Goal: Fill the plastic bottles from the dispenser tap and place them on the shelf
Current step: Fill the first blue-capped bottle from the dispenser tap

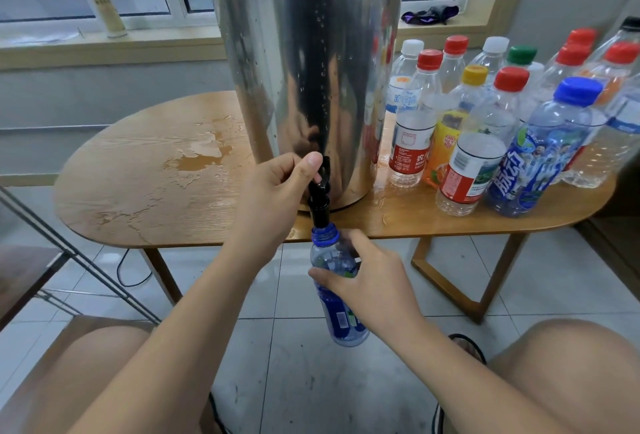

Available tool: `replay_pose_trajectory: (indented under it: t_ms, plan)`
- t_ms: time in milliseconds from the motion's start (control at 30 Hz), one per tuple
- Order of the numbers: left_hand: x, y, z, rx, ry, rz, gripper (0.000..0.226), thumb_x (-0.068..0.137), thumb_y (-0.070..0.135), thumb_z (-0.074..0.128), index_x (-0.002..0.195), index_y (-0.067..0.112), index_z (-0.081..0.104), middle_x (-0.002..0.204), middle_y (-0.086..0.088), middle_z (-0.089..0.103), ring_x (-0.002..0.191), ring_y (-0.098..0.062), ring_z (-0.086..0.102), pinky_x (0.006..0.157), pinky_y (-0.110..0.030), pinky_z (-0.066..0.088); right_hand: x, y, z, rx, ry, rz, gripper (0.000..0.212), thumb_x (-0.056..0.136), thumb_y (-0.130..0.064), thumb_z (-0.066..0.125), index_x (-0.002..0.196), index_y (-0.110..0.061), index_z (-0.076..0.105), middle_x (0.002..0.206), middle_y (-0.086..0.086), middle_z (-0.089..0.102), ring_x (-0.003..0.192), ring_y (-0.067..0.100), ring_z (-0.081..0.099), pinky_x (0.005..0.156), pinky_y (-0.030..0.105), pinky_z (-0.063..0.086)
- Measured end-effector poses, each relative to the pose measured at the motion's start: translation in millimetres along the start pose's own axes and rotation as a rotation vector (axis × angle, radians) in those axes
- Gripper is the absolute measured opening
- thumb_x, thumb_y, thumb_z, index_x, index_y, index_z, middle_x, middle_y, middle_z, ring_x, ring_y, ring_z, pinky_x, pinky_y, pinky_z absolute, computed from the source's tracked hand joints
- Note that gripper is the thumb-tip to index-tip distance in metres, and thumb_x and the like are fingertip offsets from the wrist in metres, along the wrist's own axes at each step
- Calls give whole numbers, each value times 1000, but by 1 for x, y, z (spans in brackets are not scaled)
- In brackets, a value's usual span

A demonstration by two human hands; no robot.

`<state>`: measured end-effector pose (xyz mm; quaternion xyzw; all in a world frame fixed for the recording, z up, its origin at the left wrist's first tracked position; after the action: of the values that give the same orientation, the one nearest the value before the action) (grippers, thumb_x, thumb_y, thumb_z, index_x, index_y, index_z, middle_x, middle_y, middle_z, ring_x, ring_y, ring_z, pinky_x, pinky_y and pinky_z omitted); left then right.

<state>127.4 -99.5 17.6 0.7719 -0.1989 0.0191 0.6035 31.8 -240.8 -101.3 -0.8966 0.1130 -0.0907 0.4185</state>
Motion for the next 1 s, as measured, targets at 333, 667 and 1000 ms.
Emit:
replay_pose_trajectory:
  t_ms: [333,667,1000]
  plan:
    - [-3,-1,1,-23,7,-20,41,107,43,66,81,13,75,79,-20,72,69,-18,63,71,-38,56,-2,6,5,75,30,2,66,81,-64,85,137,-46,55,126,-26,69,110,-1,64,89,19,56]
    - [-5,-4,0,-8,3,-61,42,104,48,69,80,15,78,74,-13,72,69,-15,65,74,-39,60,-5,11,6,117,14,0,64,81,-58,87,136,-45,56,125,-28,68,111,-4,64,91,19,55]
    - [-7,-10,-3,-76,17,-108,41,100,49,75,80,14,81,77,-16,74,67,-15,66,61,-20,51,-7,11,5,123,22,-12,62,82,-54,89,134,-48,56,121,-30,68,109,-11,62,88,14,51]
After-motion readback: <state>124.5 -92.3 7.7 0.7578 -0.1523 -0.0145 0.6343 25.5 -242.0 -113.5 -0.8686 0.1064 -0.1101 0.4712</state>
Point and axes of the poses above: each hand's wrist, its own x-axis towards the middle knuckle, its own z-axis out of the palm, y = z × x, the point moved 10 cm from there along x, towards the middle knuckle
